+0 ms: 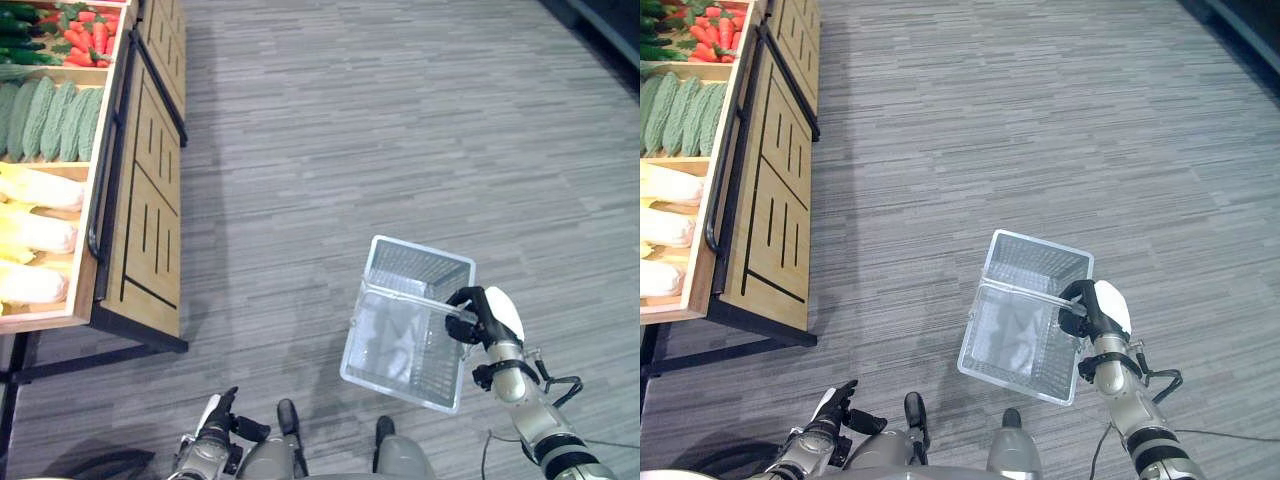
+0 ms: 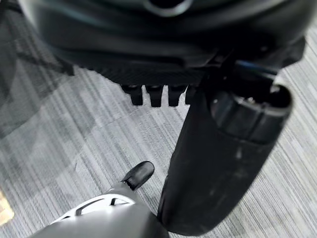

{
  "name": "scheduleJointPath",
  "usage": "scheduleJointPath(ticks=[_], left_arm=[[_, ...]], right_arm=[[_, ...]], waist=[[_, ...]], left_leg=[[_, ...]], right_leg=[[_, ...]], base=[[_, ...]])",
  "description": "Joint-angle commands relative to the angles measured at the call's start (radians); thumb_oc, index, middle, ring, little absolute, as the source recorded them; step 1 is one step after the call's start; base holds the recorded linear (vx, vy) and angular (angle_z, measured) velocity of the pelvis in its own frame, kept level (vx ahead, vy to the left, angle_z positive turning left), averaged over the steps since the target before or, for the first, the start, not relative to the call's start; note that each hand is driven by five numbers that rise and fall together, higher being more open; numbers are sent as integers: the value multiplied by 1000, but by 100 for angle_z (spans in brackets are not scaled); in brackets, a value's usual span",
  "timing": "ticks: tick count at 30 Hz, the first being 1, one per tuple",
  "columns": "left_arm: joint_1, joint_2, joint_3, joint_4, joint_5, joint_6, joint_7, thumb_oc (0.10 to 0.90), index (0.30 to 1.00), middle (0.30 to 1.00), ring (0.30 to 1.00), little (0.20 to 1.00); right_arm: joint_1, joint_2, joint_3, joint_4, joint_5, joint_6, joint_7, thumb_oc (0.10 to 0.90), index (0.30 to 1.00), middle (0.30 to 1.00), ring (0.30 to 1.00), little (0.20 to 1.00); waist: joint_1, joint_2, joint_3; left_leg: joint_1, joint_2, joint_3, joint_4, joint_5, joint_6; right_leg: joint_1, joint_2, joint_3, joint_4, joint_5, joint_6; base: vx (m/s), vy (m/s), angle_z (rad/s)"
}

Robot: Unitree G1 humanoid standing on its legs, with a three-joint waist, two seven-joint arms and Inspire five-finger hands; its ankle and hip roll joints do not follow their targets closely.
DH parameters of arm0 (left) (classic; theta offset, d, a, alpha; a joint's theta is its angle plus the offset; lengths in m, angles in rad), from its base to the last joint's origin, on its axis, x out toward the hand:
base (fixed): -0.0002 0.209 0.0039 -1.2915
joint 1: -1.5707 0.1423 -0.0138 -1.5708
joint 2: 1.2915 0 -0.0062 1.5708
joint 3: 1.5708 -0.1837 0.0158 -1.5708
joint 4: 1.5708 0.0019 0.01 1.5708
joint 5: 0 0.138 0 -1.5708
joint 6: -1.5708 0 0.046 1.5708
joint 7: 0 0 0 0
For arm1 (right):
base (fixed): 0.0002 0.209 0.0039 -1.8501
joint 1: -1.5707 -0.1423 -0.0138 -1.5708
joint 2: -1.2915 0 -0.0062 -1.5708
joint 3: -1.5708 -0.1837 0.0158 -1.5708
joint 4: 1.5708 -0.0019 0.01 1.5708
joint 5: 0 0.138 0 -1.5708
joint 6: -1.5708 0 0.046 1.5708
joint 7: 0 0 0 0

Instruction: Get the vegetables into the basket

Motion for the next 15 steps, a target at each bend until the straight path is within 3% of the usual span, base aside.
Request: scheduleJointPath(ticks=[1, 3, 5, 6, 7, 10, 11, 15], left_arm=[[-2, 11, 0, -5, 21, -10, 36, 900, 1000, 1000, 1000, 1000], [-19, 7, -9, -18, 10, -13, 39, 900, 1000, 1000, 1000, 1000], [-33, 1, -13, -24, 0, -18, 39, 900, 1000, 1000, 1000, 1000], [-32, -16, -21, -19, 8, -18, 26, 900, 1000, 1000, 1000, 1000], [-32, -16, -21, -19, 8, -18, 26, 900, 1000, 1000, 1000, 1000], [-2, -29, -14, 6, 26, -15, 37, 900, 1000, 1000, 1000, 1000], [14, -38, -8, 13, 22, -10, 45, 900, 1000, 1000, 1000, 1000], [22, -46, -16, 19, 27, -7, 43, 900, 1000, 1000, 1000, 1000]], right_arm=[[-78, -49, -62, -95, 54, -73, -72, 400, 300, 300, 300, 300], [-76, -46, -67, -72, 63, -80, -82, 400, 300, 300, 300, 300], [-65, -46, -68, -68, 64, -83, -91, 400, 300, 300, 300, 300], [-35, -47, -72, -84, 44, -79, -96, 400, 300, 300, 300, 300], [-35, -47, -72, -84, 43, -79, -96, 400, 300, 300, 300, 300], [-10, -49, -76, -81, 45, -89, -104, 400, 300, 300, 300, 300], [3, -59, -81, -82, 59, -99, -108, 400, 300, 300, 300, 300], [20, -87, -102, -91, 59, -101, -114, 400, 300, 300, 300, 300]], waist=[[-4, 18, -5], [-23, 21, 8], [-44, 17, 14], [-74, 10, 5], [-75, 11, 6], [-69, 8, -24], [-66, 15, -33], [-67, 23, -38]], left_leg=[[49, 17, -58, 8, -60, -40], [74, 12, -80, 8, -73, -45], [98, 5, -101, 8, -85, -51], [154, -1, -140, 16, -113, -65], [155, 0, -141, 16, -113, -65], [171, 26, -148, 39, -135, -85], [170, 63, -167, 67, -128, -111], [163, 102, -183, 107, -102, -143]], right_leg=[[22, 49, -37, -123, 95, 8], [7, 58, -44, -197, 105, 8], [-14, 68, -14, -266, 133, 16], [-39, 75, 37, -307, 187, 29], [-38, 75, 36, -306, 186, 29], [17, 92, 4, -323, 151, -2], [30, 119, -26, -301, 112, -26], [49, 138, -57, -287, 78, -51]], base=[[90, 8, 17], [149, -32, 31], [336, -126, 39], [399, -177, 51], [385, -196, 87], [212, -273, 73], [259, -441, 24], [137, -246, 38]])
